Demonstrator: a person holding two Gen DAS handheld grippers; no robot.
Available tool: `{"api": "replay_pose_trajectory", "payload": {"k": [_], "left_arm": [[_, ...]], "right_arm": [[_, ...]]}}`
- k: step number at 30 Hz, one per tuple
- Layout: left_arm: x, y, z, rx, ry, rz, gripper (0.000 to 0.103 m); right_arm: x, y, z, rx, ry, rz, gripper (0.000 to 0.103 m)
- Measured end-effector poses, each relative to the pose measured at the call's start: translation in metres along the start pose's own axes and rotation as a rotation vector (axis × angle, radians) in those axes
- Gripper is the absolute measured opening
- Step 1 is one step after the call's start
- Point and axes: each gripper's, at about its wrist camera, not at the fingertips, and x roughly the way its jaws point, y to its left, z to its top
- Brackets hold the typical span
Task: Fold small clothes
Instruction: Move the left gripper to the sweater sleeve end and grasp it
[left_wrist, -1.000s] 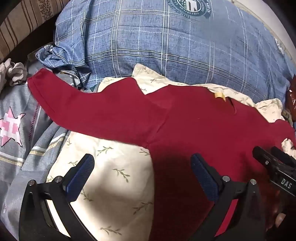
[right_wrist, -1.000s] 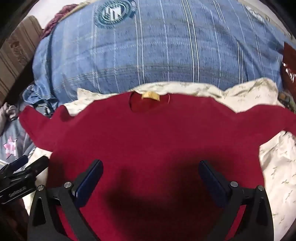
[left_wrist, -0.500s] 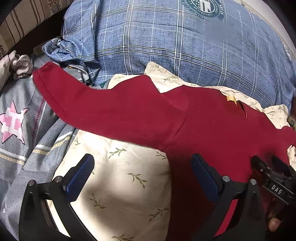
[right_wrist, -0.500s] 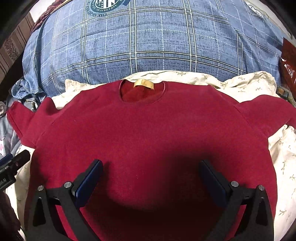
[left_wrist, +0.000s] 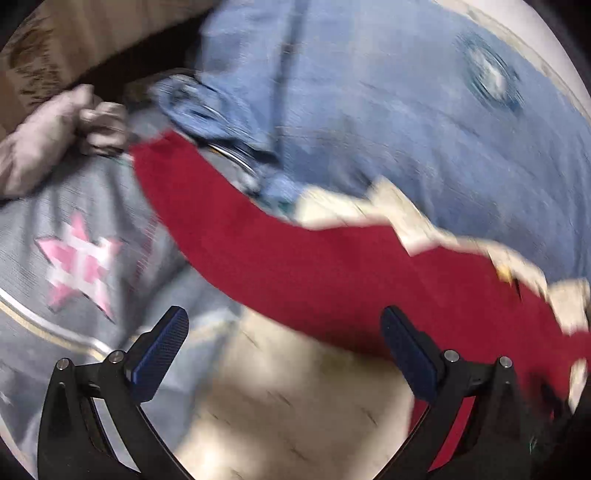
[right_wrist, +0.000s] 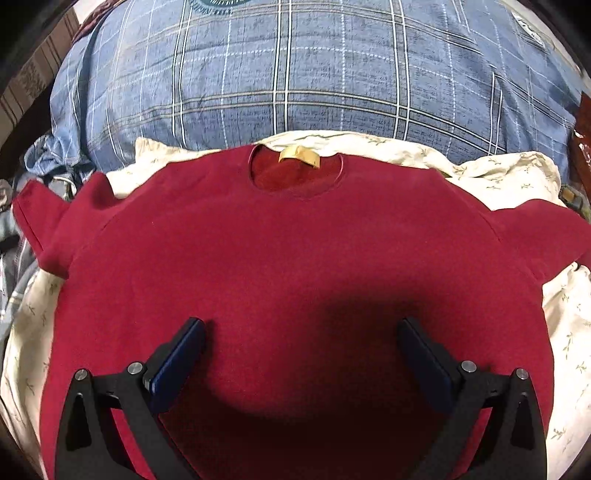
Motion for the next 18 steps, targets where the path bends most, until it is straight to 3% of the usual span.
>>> {"api": "replay_pose_trajectory", "payload": {"k": [2, 4, 7, 9, 13, 18], "left_arm": [[0.008, 0.017, 0.022, -0.029, -0.038, 0.064, 0.103], [0.027, 0.027, 0.046, 0.0, -0.028, 0.172, 0.103], [0.056, 0.038, 0.071, 0.038, -0.02, 0.268, 0.103], [0.08, 0.046, 0.083, 0.038, 0.006, 0.28, 0.1], [0.114, 0.055, 0.093, 0.024, 0.052, 0.292, 0.082], [0.129, 0.06, 0.095, 0.031, 0.047, 0.364, 0.082]], "right_arm": [[0.001, -0.001, -0.002, 0.011, 0.005, 0.007, 0.103], [0.002, -0.001, -0.004, 0.015, 0.002, 0.01, 0.103], [0.002, -0.001, -0.007, 0.02, -0.001, 0.017, 0.103], [0.002, 0.0, -0.006, 0.022, -0.003, 0.02, 0.103], [0.003, -0.001, -0.005, 0.036, -0.001, 0.039, 0.103], [0.001, -0.002, -0.004, 0.054, 0.003, 0.056, 0.103]]}}
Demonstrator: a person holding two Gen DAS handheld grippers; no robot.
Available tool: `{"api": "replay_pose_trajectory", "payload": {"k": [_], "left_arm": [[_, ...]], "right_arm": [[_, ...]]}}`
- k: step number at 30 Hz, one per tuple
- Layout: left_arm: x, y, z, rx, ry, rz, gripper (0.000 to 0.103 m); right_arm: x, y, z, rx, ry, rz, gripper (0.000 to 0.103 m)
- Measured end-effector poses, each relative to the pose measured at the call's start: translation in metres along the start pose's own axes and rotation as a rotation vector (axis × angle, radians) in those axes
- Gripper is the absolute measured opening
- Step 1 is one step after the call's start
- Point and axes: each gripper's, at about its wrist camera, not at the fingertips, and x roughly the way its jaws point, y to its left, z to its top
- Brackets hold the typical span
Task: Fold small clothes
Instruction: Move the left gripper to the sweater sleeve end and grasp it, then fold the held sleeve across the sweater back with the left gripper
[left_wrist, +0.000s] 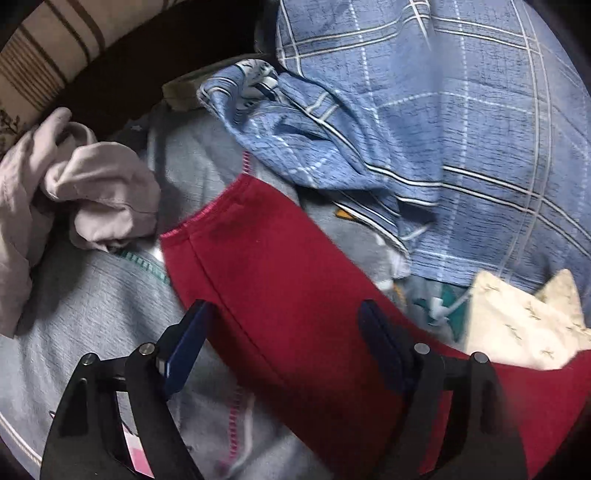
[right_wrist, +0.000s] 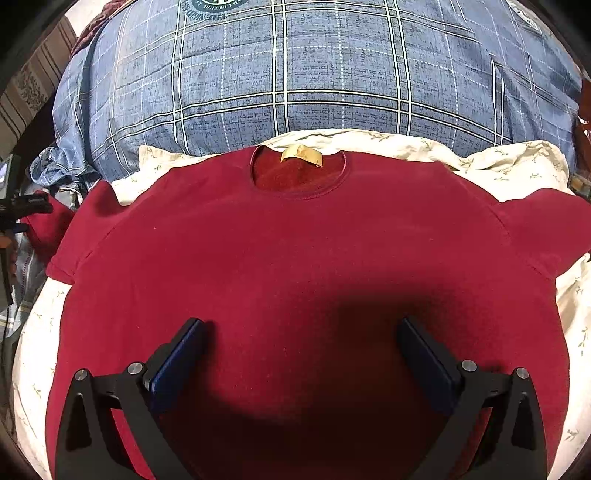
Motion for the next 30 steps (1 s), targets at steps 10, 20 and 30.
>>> {"api": "replay_pose_trajectory", "payload": {"k": [10, 20, 30], "left_arm": [[-0.007, 0.016, -0.01, -0.049, -0.028, 0.063, 0.082], [0.011, -0.008, 0.003, 0.001, -0.032, 0.101, 0.052], [-0.067, -0.018, -0.013, -0.05, -0.047, -0.274, 0.007]], "right_arm": [[0.001, 0.0, 0.001, -0.015, -0.012, -0.013, 0.103], [0.001, 0.002, 0.002, -0.022, -0.008, -0.019, 0.103], [0.0, 0.002, 0.002, -0.017, -0.012, -0.015, 0.103]]}}
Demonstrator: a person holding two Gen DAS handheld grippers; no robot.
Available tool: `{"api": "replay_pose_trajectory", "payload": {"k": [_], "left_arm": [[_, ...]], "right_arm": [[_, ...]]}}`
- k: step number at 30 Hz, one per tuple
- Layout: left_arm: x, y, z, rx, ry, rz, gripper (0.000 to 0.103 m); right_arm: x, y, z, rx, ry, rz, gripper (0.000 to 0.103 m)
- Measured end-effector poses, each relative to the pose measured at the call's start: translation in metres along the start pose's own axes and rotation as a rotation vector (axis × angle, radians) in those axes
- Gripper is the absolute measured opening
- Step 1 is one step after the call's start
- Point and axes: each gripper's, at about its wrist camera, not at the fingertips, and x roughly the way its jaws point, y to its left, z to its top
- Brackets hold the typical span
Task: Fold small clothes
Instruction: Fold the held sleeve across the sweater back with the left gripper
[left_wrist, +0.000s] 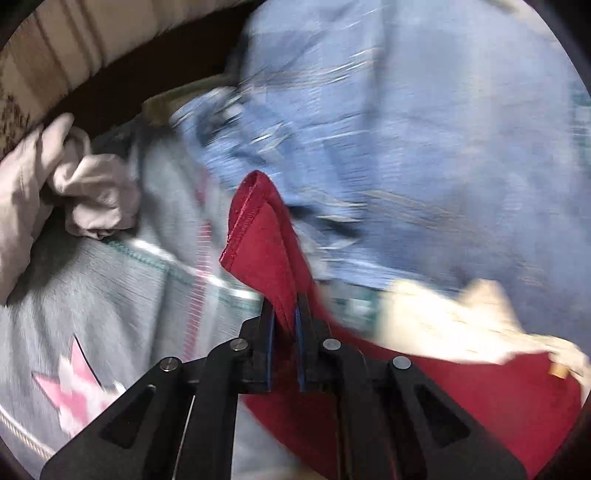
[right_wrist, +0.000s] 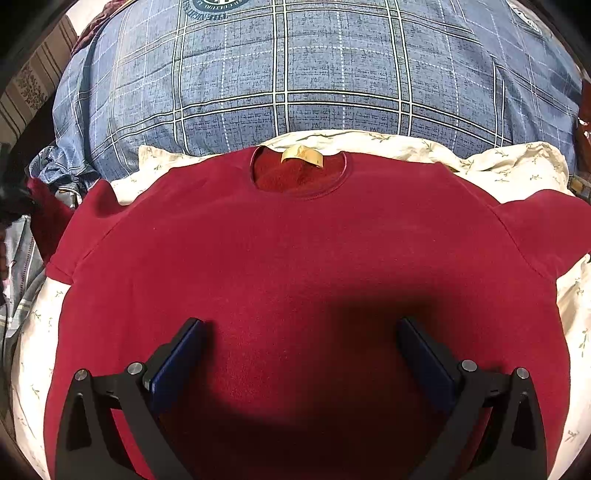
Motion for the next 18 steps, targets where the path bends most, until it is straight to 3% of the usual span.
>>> {"api": "replay_pose_trajectory", "payload": {"k": [3, 8, 12, 15, 18], "left_arm": [[-0.05, -0.05, -0.014, 0.082, -0.039, -0.139, 0.007], [-0.103, -0.152, -0.042, 0.228, -0.031, -0.382, 0.007], [-0.109, -0.211, -0.074, 0.284, 0.045, -0.499, 0.007], [-0.099, -0.25, -0.102, 0.324, 0.146, -0.601, 0.007], [-0.099, -0.265, -0.127, 0.411, 0.197, -0.592, 0.012]], "right_arm": [[-0.002, -0.002, 0.0, 0.01, -0.003, 0.012, 0.103], [-0.035, -0.033, 0.017, 0.15, -0.023, 0.166, 0.102], [-0.049, -0.078, 0.025, 0.254, -0.023, 0.168, 0.102], [-0.059, -0.103, 0.028, 0.247, -0.046, 0.089, 0.102], [-0.065, -0.115, 0.036, 0.268, -0.058, 0.122, 0.102]]}}
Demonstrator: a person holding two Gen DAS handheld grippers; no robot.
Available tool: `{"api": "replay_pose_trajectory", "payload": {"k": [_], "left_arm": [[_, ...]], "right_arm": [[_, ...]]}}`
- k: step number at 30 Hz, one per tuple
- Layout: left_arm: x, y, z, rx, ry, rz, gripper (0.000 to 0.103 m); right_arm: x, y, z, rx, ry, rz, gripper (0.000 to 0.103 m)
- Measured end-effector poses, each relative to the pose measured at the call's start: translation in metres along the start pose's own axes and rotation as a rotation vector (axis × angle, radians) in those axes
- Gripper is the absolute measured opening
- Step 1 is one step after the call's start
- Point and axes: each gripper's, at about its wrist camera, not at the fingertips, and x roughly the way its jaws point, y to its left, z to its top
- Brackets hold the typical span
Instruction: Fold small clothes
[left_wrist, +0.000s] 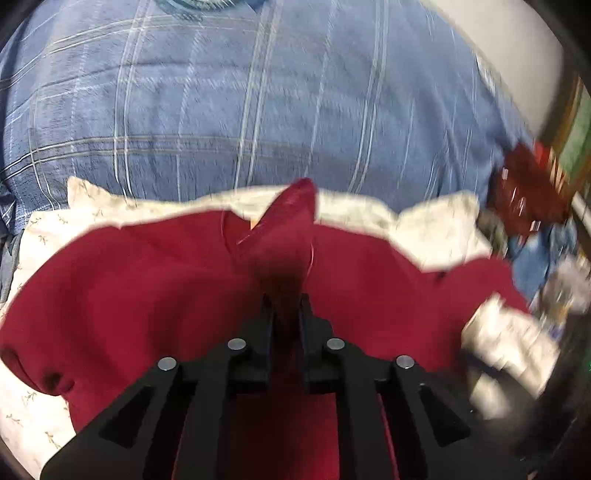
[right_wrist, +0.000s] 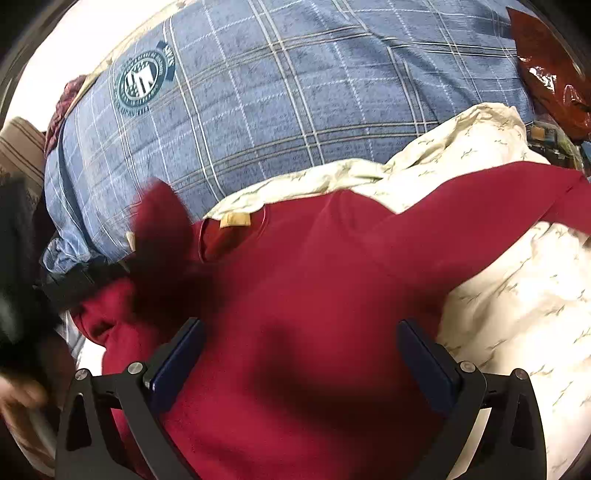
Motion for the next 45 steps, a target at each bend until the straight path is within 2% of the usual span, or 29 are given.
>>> {"api": "replay_pose_trajectory", "payload": {"k": [2, 3, 4, 6, 7, 8, 11, 12, 14, 17, 19, 22, 24, 25, 26, 27, 29, 31, 34, 37, 40, 41, 42, 43, 45], "left_arm": [[-0.016, 0.009, -0.005, 0.005, 0.001, 0.017, 0.025], [-0.031, 0.017, -0.007, -0.003, -0.018, 0.009, 0.038], [-0.049, 0.025, -0.009, -0.005, -0.048, 0.002, 0.056], [-0.075, 0.038, -0.011, 0.001, -0.12, 0.037, 0.074], [-0.096, 0.05, -0.016, 0.011, -0.182, 0.11, 0.074], [-0.106, 0.06, -0.022, 0.019, -0.209, 0.168, 0.074], [-0.111, 0.088, -0.03, 0.01, -0.243, 0.327, 0.074], [-0.108, 0.097, -0.033, -0.01, -0.243, 0.349, 0.074], [-0.101, 0.12, -0.043, -0.068, -0.237, 0.372, 0.074], [-0.082, 0.144, -0.051, -0.132, -0.197, 0.366, 0.074], [-0.08, 0.15, -0.051, -0.118, -0.178, 0.366, 0.074], [-0.087, 0.149, -0.053, -0.107, -0.224, 0.383, 0.074], [-0.085, 0.148, -0.055, -0.104, -0.224, 0.382, 0.074], [-0.082, 0.148, -0.056, -0.099, -0.215, 0.382, 0.074], [-0.08, 0.149, -0.056, -0.093, -0.205, 0.386, 0.074], [-0.079, 0.15, -0.057, -0.091, -0.2, 0.391, 0.074], [-0.083, 0.152, -0.058, -0.098, -0.209, 0.385, 0.074], [-0.09, 0.156, -0.058, -0.116, -0.231, 0.373, 0.074], [-0.098, 0.159, -0.058, -0.137, -0.266, 0.373, 0.074], [-0.092, 0.156, -0.056, -0.129, -0.264, 0.394, 0.074], [-0.076, 0.15, -0.057, -0.107, -0.217, 0.372, 0.074], [-0.072, 0.147, -0.057, -0.095, -0.204, 0.369, 0.074], [-0.069, 0.143, -0.058, -0.081, -0.196, 0.368, 0.074], [-0.067, 0.14, -0.059, -0.063, -0.196, 0.369, 0.074], [-0.063, 0.135, -0.058, -0.044, -0.193, 0.371, 0.074]], "right_arm": [[0.0, -0.001, 0.007, 0.013, 0.0, 0.036, 0.103], [0.003, 0.002, 0.01, 0.013, 0.01, 0.051, 0.103], [0.006, 0.003, 0.011, 0.011, 0.016, 0.066, 0.103], [0.016, 0.011, 0.012, -0.009, 0.031, 0.103, 0.103], [0.021, 0.015, 0.013, -0.022, 0.038, 0.111, 0.103], [0.028, 0.022, 0.013, -0.041, 0.046, 0.122, 0.103], [0.049, 0.039, 0.012, -0.084, 0.078, 0.114, 0.103], [0.056, 0.042, 0.011, -0.085, 0.101, 0.09, 0.102], [0.07, 0.045, 0.011, -0.088, 0.124, 0.005, 0.102], [0.076, 0.047, 0.01, -0.117, 0.101, -0.105, 0.099], [0.074, 0.045, 0.01, -0.117, 0.083, -0.118, 0.096], [0.064, 0.035, 0.014, -0.1, 0.028, -0.115, 0.098], [0.08, 0.034, 0.016, -0.123, 0.09, -0.104, 0.096], [0.089, 0.034, 0.016, -0.13, 0.125, -0.078, 0.08], [0.097, 0.034, 0.015, -0.129, 0.151, -0.037, 0.029], [0.101, 0.034, 0.015, -0.121, 0.175, -0.019, 0.005], [0.094, 0.032, 0.021, -0.109, 0.168, 0.01, 0.006], [0.063, 0.027, 0.036, -0.095, 0.082, 0.048, 0.005], [0.025, 0.013, 0.056, -0.111, -0.043, -0.045, 0.005], [0.028, -0.005, 0.073, -0.094, -0.04, -0.081, 0.005], [0.053, -0.014, 0.075, -0.089, 0.016, -0.108, 0.014], [0.06, -0.016, 0.076, -0.094, 0.056, -0.136, 0.024], [0.058, -0.018, 0.078, -0.082, 0.063, -0.152, 0.025], [0.048, -0.021, 0.078, -0.063, 0.034, -0.143, 0.025], [0.018, -0.025, 0.072, -0.041, -0.057, -0.111, 0.043]]}}
